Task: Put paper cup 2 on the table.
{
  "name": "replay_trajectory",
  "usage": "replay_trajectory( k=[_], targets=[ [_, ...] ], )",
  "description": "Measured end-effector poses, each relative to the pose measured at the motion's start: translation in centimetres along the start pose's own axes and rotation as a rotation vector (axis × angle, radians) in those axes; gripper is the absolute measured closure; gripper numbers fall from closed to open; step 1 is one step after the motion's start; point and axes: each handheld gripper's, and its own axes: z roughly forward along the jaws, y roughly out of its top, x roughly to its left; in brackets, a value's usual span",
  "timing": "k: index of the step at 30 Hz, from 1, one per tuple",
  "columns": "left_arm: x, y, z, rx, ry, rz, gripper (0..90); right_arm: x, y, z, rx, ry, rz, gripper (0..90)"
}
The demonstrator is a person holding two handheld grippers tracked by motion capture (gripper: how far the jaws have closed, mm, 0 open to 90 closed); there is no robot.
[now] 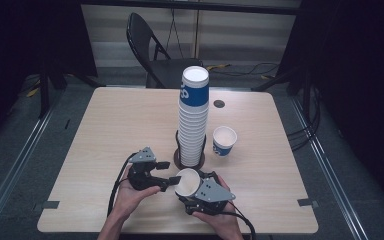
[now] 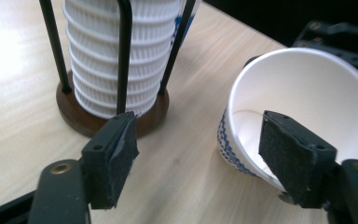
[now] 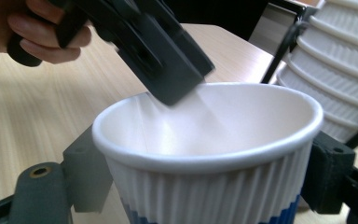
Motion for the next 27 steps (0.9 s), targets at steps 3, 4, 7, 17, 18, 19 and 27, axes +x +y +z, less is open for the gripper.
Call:
replay_trajectory(
  k=[3, 4, 7, 17, 18, 19, 27],
  targets=[
    [0.0, 0.0, -0.1, -0.023, 0.013, -0.002, 23.5, -0.3, -0.2, -0.2, 0.002, -0.007, 0.022, 19.1],
    [0.1, 0.0, -0.2, -0.027, 0.009, -0.005, 22.4, -0.4, -0.2, -0.3, 0.0, -0.011, 0.03, 19.1],
    [-0.1, -0.3, -0.1, -0.071, -0.014, 0.003, 19.1, -0.9, -0.5, -0.7, -0.004, -0.022, 0.066, 19.2],
    [0.0, -1.3, -0.4, -0.127, 0.058, 0.054, 17.6, -2.6, -1.0, -2.1, -0.023, -0.06, 0.155, 19.2],
    [0.1, -1.4, -0.4, -0.132, 0.066, 0.062, 17.7, -2.9, -1.1, -2.3, -0.025, -0.067, 0.162, 19.2],
    [0.2, -1.6, -0.5, -0.14, 0.076, 0.06, 17.7, -3.0, -1.2, -2.4, -0.025, -0.073, 0.166, 19.2],
    [1.1, -3.8, -1.2, -0.168, 0.166, 0.033, 17.8, -5.1, -2.2, -3.7, -0.02, -0.153, 0.248, 19.2]
  ],
)
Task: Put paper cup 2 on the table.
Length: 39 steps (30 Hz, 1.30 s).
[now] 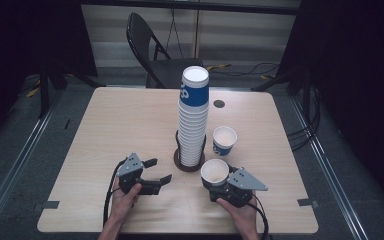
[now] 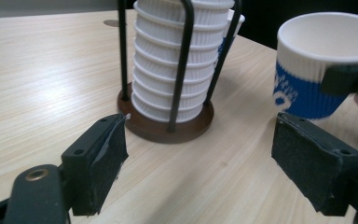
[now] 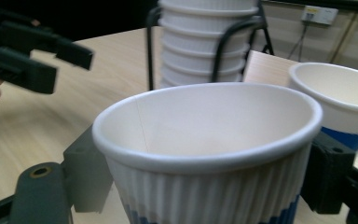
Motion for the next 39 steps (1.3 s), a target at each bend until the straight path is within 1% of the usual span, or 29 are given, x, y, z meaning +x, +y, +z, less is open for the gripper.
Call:
replay_trajectory(
  k=[1, 2, 4, 6, 7, 8, 9, 10, 11, 12, 13, 15, 18, 20, 22, 23, 27, 29, 32, 34, 36, 38, 39],
  targets=[
    [0.1, -0.2, -0.1, -0.006, 0.029, -0.001, 17.5, -0.4, 0.0, -0.2, -0.004, -0.015, 0.015, 19.2],
    [0.2, -0.4, -0.2, -0.011, 0.049, -0.001, 17.5, -0.8, 0.0, -0.4, -0.004, -0.03, 0.024, 19.2],
    [0.4, -0.8, -0.4, -0.025, 0.079, 0.0, 16.9, -1.5, 0.0, -0.9, -0.009, -0.061, 0.042, 19.2],
    [0.5, -1.2, -0.7, -0.035, 0.1, -0.001, 15.8, -2.5, 0.1, -1.3, -0.023, -0.103, 0.062, 19.2],
    [0.6, -1.4, -0.8, -0.047, 0.116, 0.006, 15.7, -3.1, 0.1, -1.6, -0.027, -0.124, 0.078, 19.2],
    [0.6, -1.6, -0.9, -0.055, 0.133, 0.002, 15.7, -3.7, 0.0, -1.7, -0.03, -0.146, 0.089, 19.2],
    [0.6, -1.6, -0.9, -0.058, 0.137, 0.005, 15.7, -4.5, 0.0, -1.8, -0.038, -0.178, 0.109, 19.2],
    [0.6, -1.7, -1.0, -0.063, 0.144, 0.008, 15.8, -4.9, -0.1, -1.9, -0.041, -0.193, 0.121, 19.1],
    [0.5, -1.8, -1.0, -0.066, 0.145, 0.004, 15.8, -5.6, -0.2, -1.9, -0.049, -0.209, 0.137, 19.1],
    [0.6, -1.9, -1.0, -0.063, 0.148, 0.01, 15.8, -6.0, -0.3, -1.8, -0.051, -0.228, 0.147, 19.1],
    [0.5, -2.0, -1.0, -0.063, 0.158, 0.009, 15.8, -6.4, -0.4, -1.8, -0.043, -0.251, 0.15, 19.0],
    [0.5, -2.2, -1.1, -0.073, 0.164, 0.002, 15.8, -7.4, -0.7, -1.5, -0.046, -0.273, 0.172, 18.9],
    [0.5, -2.3, -1.3, -0.087, 0.177, 0.011, 15.8, -8.7, -1.1, -0.8, -0.039, -0.302, 0.189, 18.7],
    [0.4, -2.3, -1.3, -0.091, 0.182, 0.016, 15.8, -9.5, -1.5, -0.3, -0.029, -0.314, 0.206, 18.6],
    [0.3, -2.4, -1.4, -0.102, 0.185, 0.021, 15.8, -10.1, -1.8, 0.1, -0.025, -0.315, 0.224, 18.5],
    [0.3, -2.4, -1.5, -0.105, 0.186, 0.028, 15.9, -10.4, -1.8, 0.4, -0.021, -0.315, 0.225, 18.4],
    [0.0, -2.5, -1.6, -0.116, 0.199, 0.03, 16.0, -11.0, -2.2, 0.9, -0.03, -0.331, 0.232, 18.1],
    [-0.1, -2.5, -1.6, -0.113, 0.207, 0.047, 16.0, -11.2, -2.5, 1.1, -0.028, -0.336, 0.23, 17.9],
    [-0.1, -2.5, -1.6, -0.116, 0.216, 0.05, 16.2, -11.1, -2.5, 1.1, -0.024, -0.342, 0.228, 17.6],
    [-0.1, -2.6, -1.6, -0.123, 0.213, 0.043, 16.2, -11.0, -2.4, 0.8, -0.002, -0.343, 0.224, 17.2],
    [-0.1, -2.6, -1.7, -0.126, 0.214, 0.036, 16.2, -10.9, -2.5, 0.5, 0.032, -0.344, 0.213, 17.4],
    [-0.1, -2.6, -1.6, -0.125, 0.215, 0.041, 16.3, -10.8, -2.6, 0.4, 0.049, -0.341, 0.214, 16.5],
    [-0.2, -2.6, -1.6, -0.125, 0.217, 0.041, 16.3, -10.8, -2.6, 0.4, 0.06, -0.344, 0.226, 15.1]
  ],
)
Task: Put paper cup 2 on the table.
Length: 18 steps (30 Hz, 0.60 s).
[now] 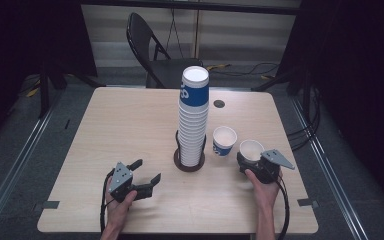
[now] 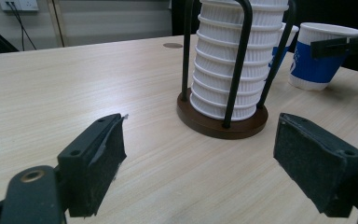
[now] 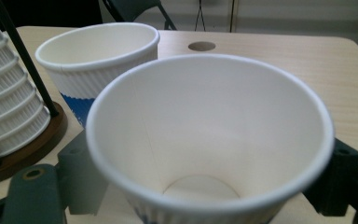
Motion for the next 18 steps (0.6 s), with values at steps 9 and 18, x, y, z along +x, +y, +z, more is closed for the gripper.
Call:
replay_trajectory(
  k=[9, 18],
  targets=[
    [0.0, 0.0, -0.1, -0.002, 0.017, -0.004, 16.2, 0.5, -0.8, -0.9, 0.09, -0.034, 0.025, 13.8],
    [-0.4, -0.1, -0.2, 0.009, 0.047, -0.03, 16.1, 3.2, -2.2, -4.8, 0.016, -0.054, 0.059, 16.1]
  ],
)
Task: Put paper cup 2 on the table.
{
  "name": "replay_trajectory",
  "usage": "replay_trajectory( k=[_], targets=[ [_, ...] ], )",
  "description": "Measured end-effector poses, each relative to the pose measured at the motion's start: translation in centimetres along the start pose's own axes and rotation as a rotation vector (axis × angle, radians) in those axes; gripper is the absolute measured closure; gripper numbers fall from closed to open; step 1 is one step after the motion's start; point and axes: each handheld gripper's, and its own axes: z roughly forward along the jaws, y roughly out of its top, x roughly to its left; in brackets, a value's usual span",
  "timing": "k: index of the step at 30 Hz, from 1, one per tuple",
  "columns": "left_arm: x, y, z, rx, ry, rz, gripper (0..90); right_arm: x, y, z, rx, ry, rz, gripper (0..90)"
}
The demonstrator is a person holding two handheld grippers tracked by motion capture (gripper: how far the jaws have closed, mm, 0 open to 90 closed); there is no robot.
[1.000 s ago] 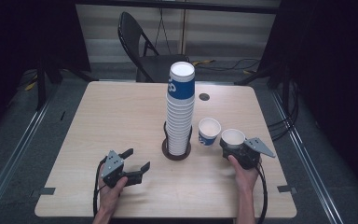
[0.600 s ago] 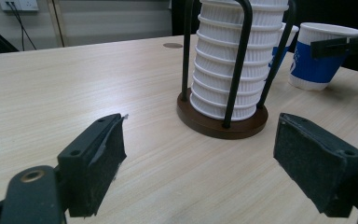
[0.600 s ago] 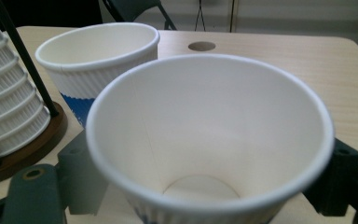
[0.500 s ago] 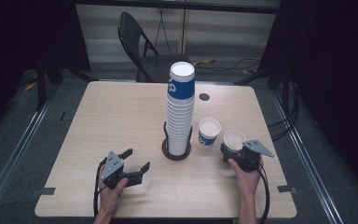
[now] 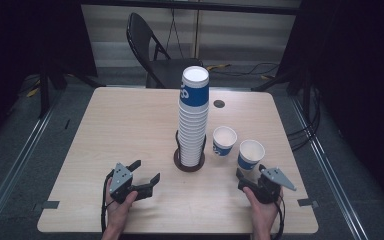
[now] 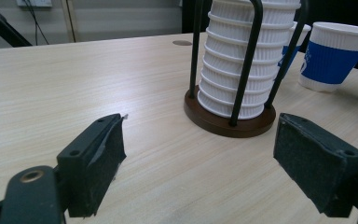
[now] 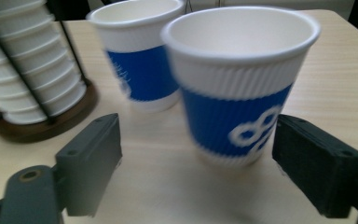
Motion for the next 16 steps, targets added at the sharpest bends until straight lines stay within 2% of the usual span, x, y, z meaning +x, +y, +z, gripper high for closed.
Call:
replay_trajectory(
  k=[2, 3, 4, 7, 8, 9, 10, 13, 16],
  targets=[
    [0.0, 0.0, -0.1, -0.001, 0.0, -0.01, 16.1, 1.2, -0.6, -0.9, 0.019, -0.018, -0.006, 16.1],
    [-0.1, -0.1, -0.2, -0.004, 0.003, -0.014, 16.0, 1.7, -0.8, -1.3, -0.007, -0.012, -0.001, 16.5],
    [-0.2, -0.1, -0.2, -0.007, 0.006, -0.018, 16.0, 2.4, -1.1, -1.9, -0.044, 0.013, 0.001, 17.9],
    [-0.4, -0.2, -0.4, -0.009, 0.015, -0.015, 16.0, 4.0, -1.2, -2.5, -0.095, 0.05, -0.016, 18.8],
    [-0.5, -0.2, -0.5, -0.009, 0.016, -0.007, 16.0, 4.6, -1.2, -2.6, -0.113, 0.068, -0.031, 19.9],
    [-0.6, -0.2, -0.5, -0.013, 0.02, -0.012, 16.0, 5.2, -1.2, -2.5, -0.123, 0.066, -0.056, 20.2],
    [-0.7, -0.2, -0.5, -0.016, 0.027, -0.004, 15.9, 5.8, -1.1, -2.4, -0.121, 0.08, -0.072, 20.2],
    [-0.8, -0.2, -0.5, -0.015, 0.033, 0.007, 15.9, 6.8, -0.9, -2.0, -0.139, 0.127, -0.094, 19.7],
    [-0.8, -0.2, -0.6, -0.018, 0.027, -0.001, 16.0, 7.3, -1.0, -1.2, -0.111, 0.144, -0.116, 18.4]
  ],
)
